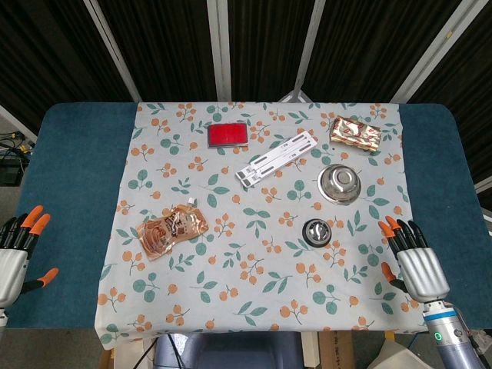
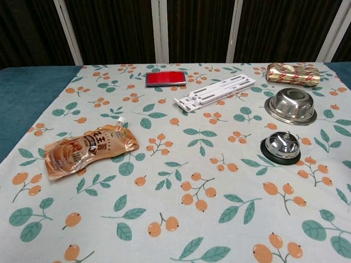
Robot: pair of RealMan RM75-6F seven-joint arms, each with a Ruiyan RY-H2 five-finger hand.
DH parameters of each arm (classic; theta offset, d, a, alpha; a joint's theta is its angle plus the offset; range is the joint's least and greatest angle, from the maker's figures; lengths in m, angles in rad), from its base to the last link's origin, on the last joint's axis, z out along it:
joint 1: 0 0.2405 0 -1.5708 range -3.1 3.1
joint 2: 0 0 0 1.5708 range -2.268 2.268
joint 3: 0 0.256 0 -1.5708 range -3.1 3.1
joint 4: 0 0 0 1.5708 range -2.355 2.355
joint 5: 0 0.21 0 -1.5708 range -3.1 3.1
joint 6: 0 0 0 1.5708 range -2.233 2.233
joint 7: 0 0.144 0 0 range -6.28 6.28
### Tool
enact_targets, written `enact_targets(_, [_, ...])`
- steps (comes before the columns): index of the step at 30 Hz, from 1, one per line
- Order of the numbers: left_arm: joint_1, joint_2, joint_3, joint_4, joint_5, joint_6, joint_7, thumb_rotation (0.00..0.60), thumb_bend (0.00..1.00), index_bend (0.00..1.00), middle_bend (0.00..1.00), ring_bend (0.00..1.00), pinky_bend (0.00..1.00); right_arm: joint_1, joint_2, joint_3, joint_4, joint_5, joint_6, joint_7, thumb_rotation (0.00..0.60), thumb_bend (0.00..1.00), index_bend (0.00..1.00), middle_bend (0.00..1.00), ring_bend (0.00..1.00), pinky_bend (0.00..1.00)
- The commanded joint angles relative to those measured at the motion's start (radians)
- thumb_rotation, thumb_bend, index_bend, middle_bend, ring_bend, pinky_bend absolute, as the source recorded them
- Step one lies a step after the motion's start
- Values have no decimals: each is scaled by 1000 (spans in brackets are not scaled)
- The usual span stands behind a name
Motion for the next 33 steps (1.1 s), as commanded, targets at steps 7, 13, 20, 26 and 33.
enact_targets(7, [1,-1,-3,0,-2,4,3,600,65,0,0,0,0,6,-2,-1,-9,-11,-11,0,600,459,0,0,0,0])
enact_targets(13, [1,-3,-6,-2,-11,0,3,600,65,0,0,0,0,43,-22,10,-24,-23,-55,-25,600,456,0,0,0,0])
enact_targets(20, [-1,-2,-9,2,-19,-5,-1,600,65,0,0,0,0,113,-76,43,-33,35,-168,-83,600,445,0,0,0,0])
enact_targets(26, [-2,0,-13,2,-25,-5,-2,600,65,0,0,0,0,158,-150,66,-10,103,-244,-154,600,445,0,0,0,0])
enact_targets(33, [-1,0,-10,1,-25,-9,-1,600,65,0,0,0,0,179,-208,77,7,175,-277,-233,600,446,0,0,0,0])
